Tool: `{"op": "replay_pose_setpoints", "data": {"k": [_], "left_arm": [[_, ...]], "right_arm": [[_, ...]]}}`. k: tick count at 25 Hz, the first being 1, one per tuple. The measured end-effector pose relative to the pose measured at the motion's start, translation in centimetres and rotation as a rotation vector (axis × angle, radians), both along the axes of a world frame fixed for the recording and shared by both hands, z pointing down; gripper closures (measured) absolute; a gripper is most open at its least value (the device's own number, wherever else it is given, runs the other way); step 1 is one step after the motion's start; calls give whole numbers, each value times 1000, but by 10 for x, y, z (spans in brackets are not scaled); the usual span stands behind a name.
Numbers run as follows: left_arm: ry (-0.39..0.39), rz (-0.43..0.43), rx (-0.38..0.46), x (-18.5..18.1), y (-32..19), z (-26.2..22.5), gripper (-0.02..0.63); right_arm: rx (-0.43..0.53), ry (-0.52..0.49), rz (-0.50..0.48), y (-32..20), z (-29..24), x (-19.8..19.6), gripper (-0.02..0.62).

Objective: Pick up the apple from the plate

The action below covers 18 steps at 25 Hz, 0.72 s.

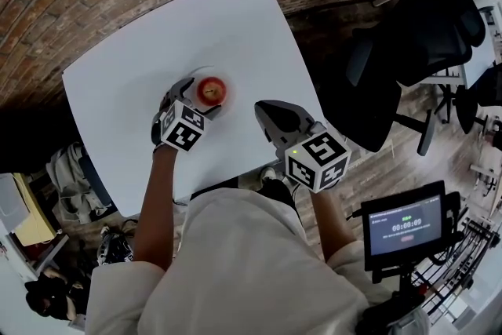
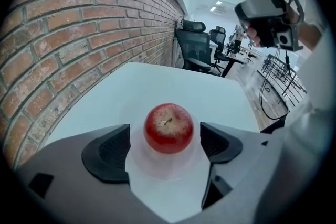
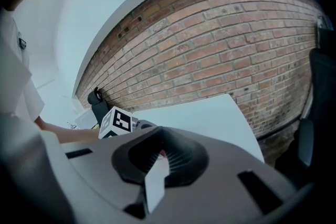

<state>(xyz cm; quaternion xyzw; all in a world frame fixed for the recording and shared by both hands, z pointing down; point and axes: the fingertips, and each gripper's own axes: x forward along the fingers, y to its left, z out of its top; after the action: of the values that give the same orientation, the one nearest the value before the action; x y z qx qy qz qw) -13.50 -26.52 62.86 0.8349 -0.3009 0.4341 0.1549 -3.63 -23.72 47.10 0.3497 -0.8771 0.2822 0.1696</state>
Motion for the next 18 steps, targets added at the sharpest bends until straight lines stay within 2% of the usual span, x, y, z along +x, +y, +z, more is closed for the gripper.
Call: {"op": "replay_pose_setpoints", "data": {"k": [6,18], "left_arm": [[3,2,8,4,-1,4,178],[-22,45,-46,12,-3,29,178]], "right_arm": [[-5,-2,-5,2,1,-6,594],[-12,0,-8,5,5,-6,594]]}}
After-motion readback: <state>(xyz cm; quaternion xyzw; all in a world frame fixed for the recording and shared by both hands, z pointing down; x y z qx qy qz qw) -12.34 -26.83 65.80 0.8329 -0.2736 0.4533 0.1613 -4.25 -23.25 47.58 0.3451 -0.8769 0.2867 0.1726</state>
